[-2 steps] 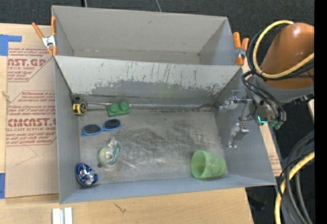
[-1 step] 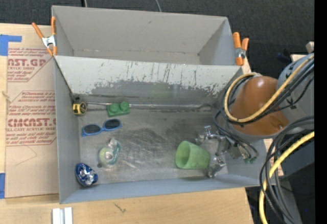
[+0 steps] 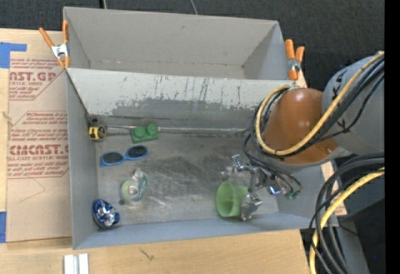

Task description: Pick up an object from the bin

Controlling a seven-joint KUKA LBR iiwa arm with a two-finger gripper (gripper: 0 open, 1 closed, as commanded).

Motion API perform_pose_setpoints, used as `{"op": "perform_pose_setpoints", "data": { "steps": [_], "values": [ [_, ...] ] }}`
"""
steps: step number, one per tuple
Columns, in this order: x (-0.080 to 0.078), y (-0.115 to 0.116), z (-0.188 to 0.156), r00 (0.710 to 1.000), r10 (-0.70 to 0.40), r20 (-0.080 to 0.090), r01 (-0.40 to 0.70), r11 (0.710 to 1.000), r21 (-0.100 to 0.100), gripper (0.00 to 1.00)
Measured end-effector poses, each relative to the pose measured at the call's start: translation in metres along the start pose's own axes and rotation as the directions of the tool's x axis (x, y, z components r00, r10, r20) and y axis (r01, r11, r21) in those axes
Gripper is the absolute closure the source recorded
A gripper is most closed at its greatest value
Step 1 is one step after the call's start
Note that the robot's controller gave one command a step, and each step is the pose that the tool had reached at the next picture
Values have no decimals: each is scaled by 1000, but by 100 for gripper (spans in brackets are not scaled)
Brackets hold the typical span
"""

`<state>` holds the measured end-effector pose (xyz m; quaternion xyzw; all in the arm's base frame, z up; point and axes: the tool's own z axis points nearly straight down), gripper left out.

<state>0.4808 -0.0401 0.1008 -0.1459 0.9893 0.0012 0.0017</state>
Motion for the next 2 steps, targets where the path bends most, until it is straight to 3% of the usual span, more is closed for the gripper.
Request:
{"op": "perform_pose_setpoints", "data": {
  "steps": [1,2],
  "values": [
    [-5,5,1,991,-134,-4,134,991,1,0],
    [-8,-5,19,985,-174,11,174,985,3,0]
  ]
}}
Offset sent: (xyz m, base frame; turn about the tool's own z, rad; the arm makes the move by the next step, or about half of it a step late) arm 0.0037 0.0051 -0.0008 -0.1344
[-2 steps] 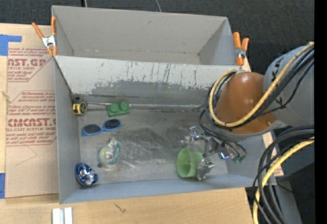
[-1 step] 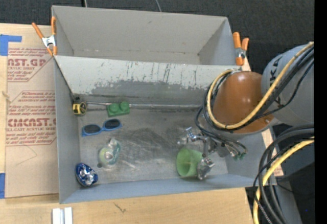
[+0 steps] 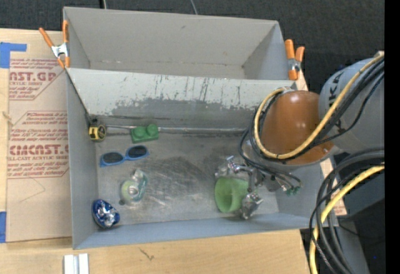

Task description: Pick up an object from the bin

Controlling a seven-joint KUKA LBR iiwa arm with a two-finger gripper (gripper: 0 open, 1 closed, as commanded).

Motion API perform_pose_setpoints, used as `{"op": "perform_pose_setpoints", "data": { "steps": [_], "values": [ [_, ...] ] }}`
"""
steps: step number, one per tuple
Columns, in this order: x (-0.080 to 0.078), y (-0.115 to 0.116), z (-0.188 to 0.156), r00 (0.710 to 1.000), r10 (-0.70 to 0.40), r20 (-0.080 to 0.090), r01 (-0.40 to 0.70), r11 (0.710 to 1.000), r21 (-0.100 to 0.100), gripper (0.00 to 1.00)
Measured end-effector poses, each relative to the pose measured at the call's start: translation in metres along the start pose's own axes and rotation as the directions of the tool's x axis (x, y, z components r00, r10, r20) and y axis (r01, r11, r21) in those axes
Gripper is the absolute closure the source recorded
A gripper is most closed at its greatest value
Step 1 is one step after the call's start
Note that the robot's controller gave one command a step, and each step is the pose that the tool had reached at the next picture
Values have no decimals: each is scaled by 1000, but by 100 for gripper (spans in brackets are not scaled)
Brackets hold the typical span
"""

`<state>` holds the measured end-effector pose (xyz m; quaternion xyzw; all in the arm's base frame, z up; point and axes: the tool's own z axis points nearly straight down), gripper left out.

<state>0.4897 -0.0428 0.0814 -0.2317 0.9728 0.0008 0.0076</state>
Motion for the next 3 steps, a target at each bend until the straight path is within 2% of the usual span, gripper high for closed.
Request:
{"op": "perform_pose_setpoints", "data": {
  "steps": [1,2,3],
  "values": [
    [-3,2,5,995,-99,3,99,995,11,0],
    [-2,2,4,995,-100,1,100,995,11,100],
    [-6,1,-67,995,-99,-7,99,995,1,100]
  ]
}}
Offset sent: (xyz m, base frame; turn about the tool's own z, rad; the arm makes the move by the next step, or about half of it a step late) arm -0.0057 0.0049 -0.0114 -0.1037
